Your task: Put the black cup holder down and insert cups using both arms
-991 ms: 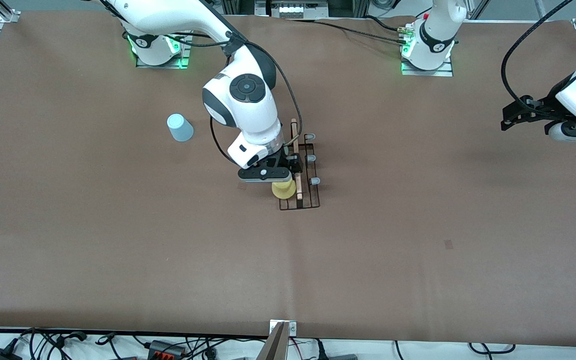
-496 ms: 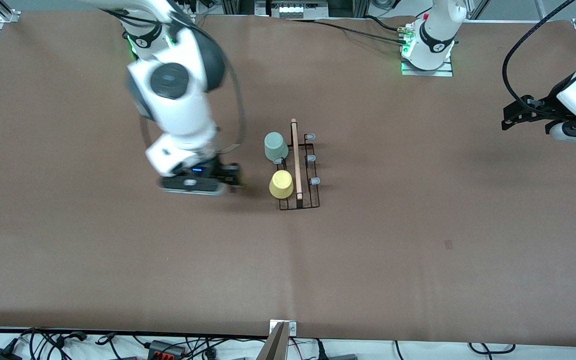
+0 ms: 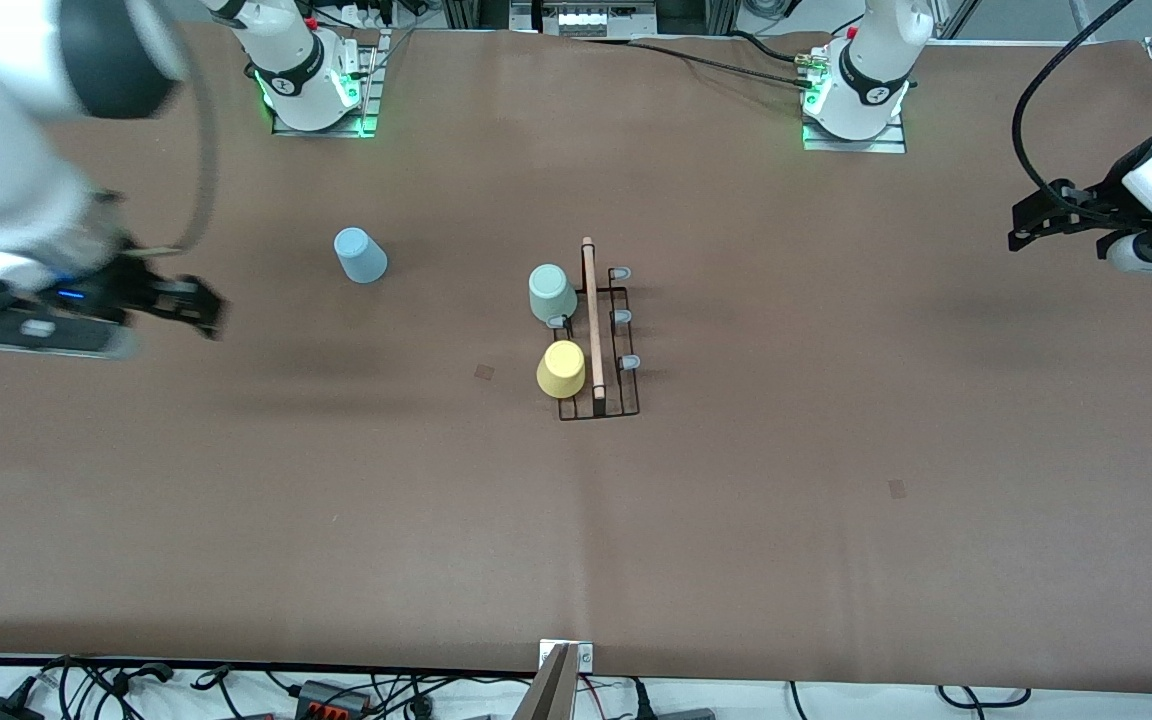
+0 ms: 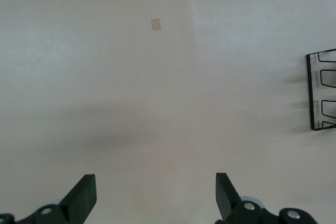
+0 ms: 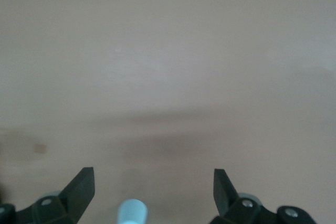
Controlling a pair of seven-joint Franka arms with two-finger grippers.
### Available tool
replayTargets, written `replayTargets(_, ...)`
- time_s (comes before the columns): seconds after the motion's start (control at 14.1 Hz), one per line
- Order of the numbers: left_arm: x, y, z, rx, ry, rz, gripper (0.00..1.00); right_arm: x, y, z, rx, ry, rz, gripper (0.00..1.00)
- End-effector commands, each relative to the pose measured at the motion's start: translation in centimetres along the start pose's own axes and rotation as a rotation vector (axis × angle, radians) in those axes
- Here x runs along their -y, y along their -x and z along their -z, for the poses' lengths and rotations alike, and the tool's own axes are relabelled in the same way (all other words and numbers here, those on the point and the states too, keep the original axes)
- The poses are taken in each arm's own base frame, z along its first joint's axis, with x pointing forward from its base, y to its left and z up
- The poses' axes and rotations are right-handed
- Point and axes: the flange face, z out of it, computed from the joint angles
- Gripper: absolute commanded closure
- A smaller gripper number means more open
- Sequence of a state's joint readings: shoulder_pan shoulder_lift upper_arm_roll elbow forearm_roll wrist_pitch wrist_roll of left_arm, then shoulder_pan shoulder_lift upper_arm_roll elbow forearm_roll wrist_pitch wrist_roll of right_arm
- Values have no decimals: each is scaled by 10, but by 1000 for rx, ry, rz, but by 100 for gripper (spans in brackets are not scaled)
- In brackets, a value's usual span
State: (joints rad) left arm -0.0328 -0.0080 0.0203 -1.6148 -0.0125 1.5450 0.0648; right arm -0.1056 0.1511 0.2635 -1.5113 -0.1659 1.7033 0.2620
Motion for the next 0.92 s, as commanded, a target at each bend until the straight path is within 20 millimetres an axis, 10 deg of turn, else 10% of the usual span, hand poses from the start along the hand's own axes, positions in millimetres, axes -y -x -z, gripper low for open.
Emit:
replayTargets(0.0, 2, 2, 7, 5, -8, 7, 0, -52, 23, 20, 61, -30, -53, 0)
replayTargets(0.14, 1, 2, 7, 6, -8, 5, 0, -83, 27, 20, 114, -104, -117, 0)
replayTargets(0.85, 3, -1, 6, 2, -8, 5, 0, -82, 20, 16, 111, -68, 38, 0)
